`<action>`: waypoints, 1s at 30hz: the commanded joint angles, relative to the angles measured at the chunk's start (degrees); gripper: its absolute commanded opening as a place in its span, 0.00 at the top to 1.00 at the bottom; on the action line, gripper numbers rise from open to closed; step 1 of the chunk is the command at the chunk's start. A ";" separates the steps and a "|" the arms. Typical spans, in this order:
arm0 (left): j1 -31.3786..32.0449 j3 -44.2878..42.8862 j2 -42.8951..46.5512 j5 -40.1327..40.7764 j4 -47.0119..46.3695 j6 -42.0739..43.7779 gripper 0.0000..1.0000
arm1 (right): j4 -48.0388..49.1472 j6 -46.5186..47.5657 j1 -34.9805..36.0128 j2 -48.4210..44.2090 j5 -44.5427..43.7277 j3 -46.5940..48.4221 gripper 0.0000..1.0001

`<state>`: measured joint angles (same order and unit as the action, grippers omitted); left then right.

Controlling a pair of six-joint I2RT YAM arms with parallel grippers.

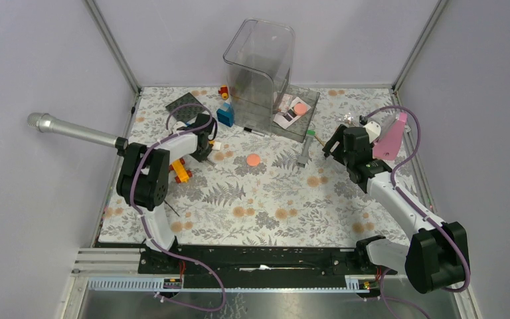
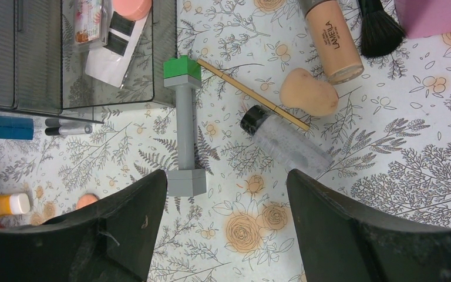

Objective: Organize the makeup
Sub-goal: Pick up the lipstick at the center of the board.

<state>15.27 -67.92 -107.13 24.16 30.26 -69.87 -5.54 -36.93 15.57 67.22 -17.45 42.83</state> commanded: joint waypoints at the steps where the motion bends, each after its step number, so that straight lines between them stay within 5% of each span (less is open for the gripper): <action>1: 0.00 5.80 3.92 -3.79 -3.15 3.56 1.00 | 1.19 0.20 -0.26 -1.92 -1.51 -0.41 0.18; 5: 2.86 10.08 10.33 -4.91 -7.06 6.83 1.00 | 2.33 0.74 -0.28 -2.78 1.41 -0.93 0.16; 13: 14.38 11.98 19.40 -8.90 -9.18 5.63 1.00 | 23.17 -0.93 1.01 0.54 27.76 -6.33 0.20; 21: 23.27 8.89 20.02 -13.60 -11.25 1.59 1.00 | 40.73 -0.41 14.92 7.29 31.98 -9.21 0.18; 30: 27.71 5.49 19.70 -15.07 -11.85 0.87 1.00 | 45.79 -1.31 17.56 15.42 36.35 -8.83 0.22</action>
<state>42.39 -59.40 -87.88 10.22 20.80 -67.81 33.76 -37.56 32.25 81.21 16.16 33.93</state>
